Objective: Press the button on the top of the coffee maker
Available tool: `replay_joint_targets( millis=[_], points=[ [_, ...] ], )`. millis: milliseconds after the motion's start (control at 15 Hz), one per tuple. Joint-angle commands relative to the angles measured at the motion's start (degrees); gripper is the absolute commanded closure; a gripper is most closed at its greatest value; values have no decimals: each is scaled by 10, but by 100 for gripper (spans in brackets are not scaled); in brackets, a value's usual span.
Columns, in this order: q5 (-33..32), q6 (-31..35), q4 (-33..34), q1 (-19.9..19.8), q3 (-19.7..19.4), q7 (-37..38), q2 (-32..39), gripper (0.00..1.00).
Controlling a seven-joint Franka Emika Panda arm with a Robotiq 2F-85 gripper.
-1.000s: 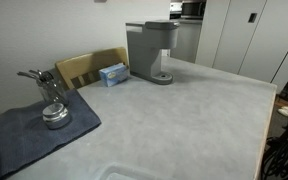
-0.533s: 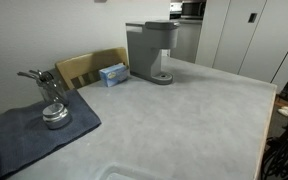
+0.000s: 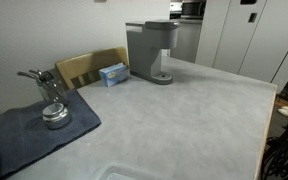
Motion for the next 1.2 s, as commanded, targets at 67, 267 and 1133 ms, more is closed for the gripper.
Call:
replay_joint_targets(
  millis=[67,267,1133],
  points=[
    [3,9,1,-6,-11,6,4,0],
    [3,9,1,-3,-9,6,4,0],
    [-41,111,13,-33,-33,-4,33,0]
  ],
)
